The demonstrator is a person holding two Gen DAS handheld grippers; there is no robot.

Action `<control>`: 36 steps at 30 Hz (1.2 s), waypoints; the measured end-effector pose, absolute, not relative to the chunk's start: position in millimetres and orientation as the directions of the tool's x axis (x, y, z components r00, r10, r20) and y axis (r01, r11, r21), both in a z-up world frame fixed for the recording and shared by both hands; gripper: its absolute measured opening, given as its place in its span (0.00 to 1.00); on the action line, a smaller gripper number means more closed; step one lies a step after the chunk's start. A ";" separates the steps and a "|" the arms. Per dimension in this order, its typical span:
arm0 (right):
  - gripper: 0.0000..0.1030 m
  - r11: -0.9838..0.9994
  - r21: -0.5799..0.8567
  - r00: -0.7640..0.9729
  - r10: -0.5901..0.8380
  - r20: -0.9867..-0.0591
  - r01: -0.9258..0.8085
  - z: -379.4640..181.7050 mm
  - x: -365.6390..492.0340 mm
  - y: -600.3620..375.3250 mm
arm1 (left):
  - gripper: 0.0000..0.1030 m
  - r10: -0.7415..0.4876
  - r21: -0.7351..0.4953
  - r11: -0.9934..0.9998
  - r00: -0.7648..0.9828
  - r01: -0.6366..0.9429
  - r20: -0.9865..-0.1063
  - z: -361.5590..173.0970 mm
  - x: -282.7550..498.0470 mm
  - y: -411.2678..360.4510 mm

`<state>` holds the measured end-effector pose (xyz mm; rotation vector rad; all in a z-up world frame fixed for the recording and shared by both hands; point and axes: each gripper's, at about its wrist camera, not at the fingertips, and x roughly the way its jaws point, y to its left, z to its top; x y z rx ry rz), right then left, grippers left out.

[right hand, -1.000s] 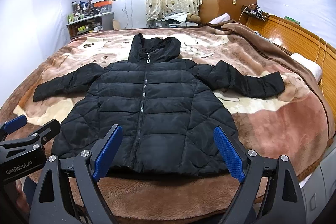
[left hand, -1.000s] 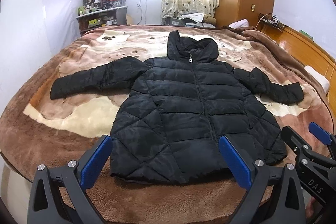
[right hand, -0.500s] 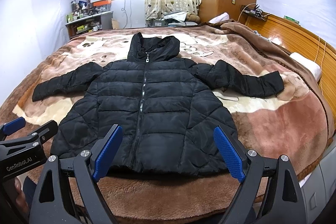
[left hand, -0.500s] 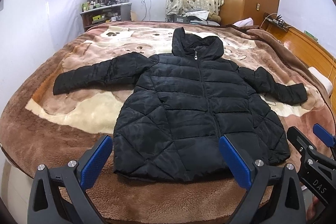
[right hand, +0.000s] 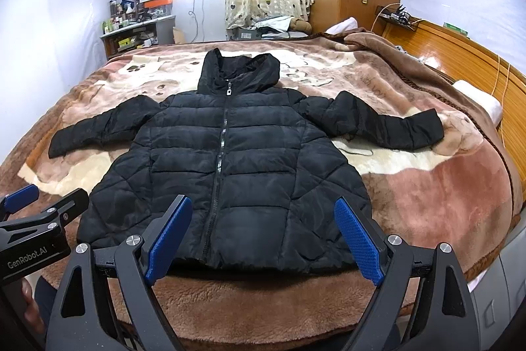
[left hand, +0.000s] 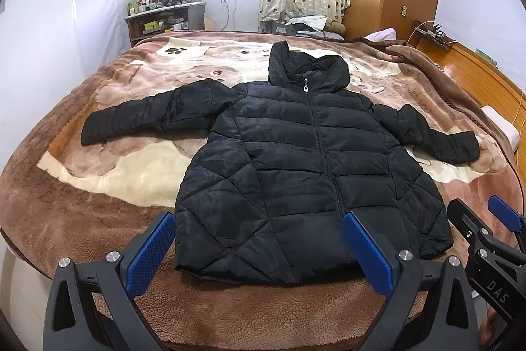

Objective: Fold large clothes

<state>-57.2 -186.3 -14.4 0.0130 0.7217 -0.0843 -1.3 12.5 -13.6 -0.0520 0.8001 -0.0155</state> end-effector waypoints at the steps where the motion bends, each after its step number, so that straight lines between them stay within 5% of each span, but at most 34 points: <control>1: 0.86 0.996 -0.019 0.747 -0.075 -0.660 0.083 -14.1 -57.2 -186.0 | 1.00 -0.036 -0.054 0.999 0.696 -0.004 -0.718 -14.0 -1.0 12.7; 36: 0.86 0.996 0.000 0.737 -0.062 -0.673 0.084 -26.7 -50.3 -197.6 | 1.00 -0.042 -0.047 0.999 0.678 0.011 -0.734 -23.2 13.1 12.6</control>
